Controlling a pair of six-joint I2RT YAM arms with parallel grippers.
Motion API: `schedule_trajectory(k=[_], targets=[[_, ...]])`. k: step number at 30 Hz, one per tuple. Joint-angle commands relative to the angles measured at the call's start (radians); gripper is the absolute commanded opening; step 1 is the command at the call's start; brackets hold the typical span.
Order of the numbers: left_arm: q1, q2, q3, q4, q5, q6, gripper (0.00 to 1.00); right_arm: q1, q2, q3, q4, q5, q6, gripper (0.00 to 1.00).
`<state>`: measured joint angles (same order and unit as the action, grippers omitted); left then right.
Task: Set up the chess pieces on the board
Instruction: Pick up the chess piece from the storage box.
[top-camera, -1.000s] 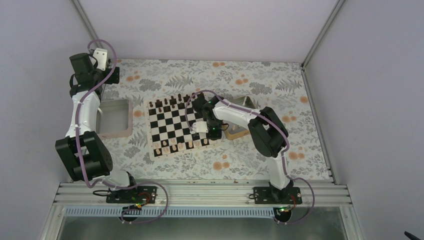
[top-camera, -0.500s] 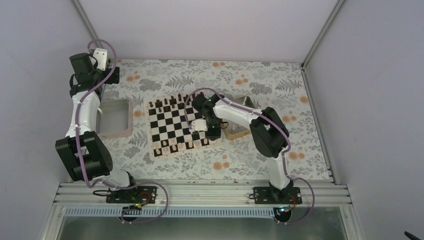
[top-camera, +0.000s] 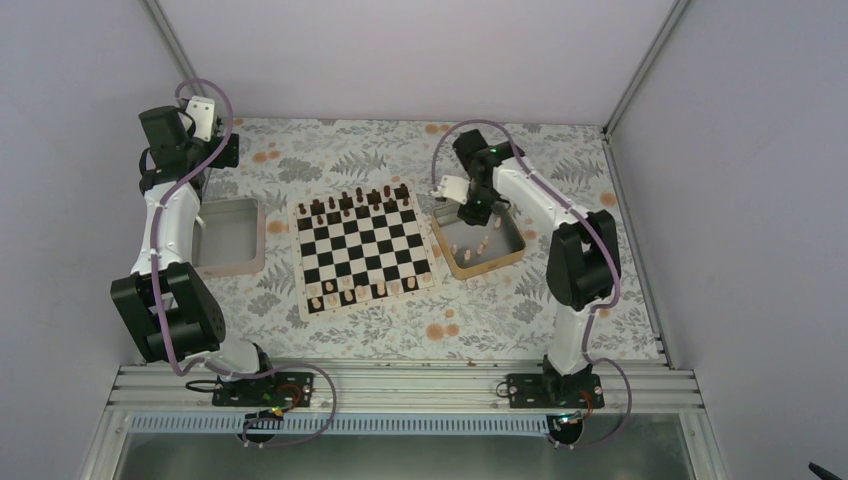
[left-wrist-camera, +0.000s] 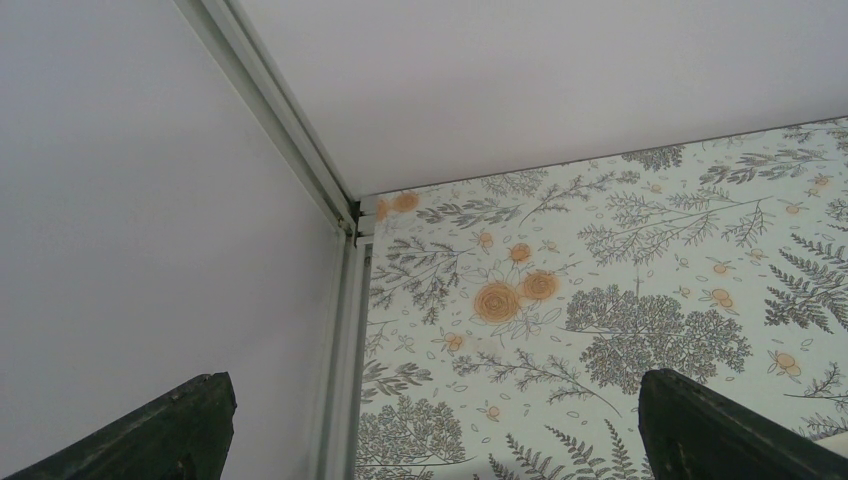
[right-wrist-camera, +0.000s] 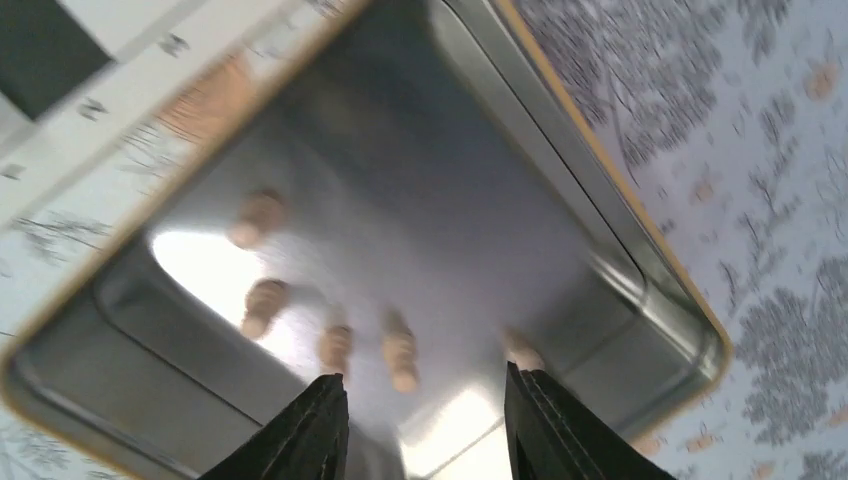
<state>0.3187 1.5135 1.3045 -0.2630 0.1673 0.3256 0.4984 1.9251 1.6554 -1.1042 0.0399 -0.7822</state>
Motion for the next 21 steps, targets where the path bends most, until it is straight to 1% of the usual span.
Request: schedule_trajectory(k=[1, 4, 8, 12, 17, 21], targets=[[0.006, -0.01, -0.004, 0.014, -0.005, 0.003, 1.0, -0.03, 0.013, 0.001, 0.03, 0.025, -0.039, 0.42], [0.006, -0.014, -0.005, 0.015, -0.008, 0.004, 1.0, -0.031, 0.039, -0.014, 0.044, -0.011, -0.078, 0.42], [0.006, -0.012, -0.005, 0.015, -0.013, 0.005, 1.0, -0.033, 0.047, -0.047, 0.061, -0.129, -0.172, 0.42], [0.006, -0.014, -0.006, 0.022, -0.027, 0.003, 1.0, -0.039, 0.023, -0.137, 0.142, -0.18, -0.246, 0.43], [0.006, -0.012, -0.007, 0.024, -0.031, 0.001, 1.0, -0.061, 0.05, -0.172, 0.174, -0.228, -0.278, 0.43], [0.006, -0.012, -0.005, 0.023, -0.033, 0.001, 1.0, -0.061, 0.078, -0.165, 0.168, -0.263, -0.285, 0.43]])
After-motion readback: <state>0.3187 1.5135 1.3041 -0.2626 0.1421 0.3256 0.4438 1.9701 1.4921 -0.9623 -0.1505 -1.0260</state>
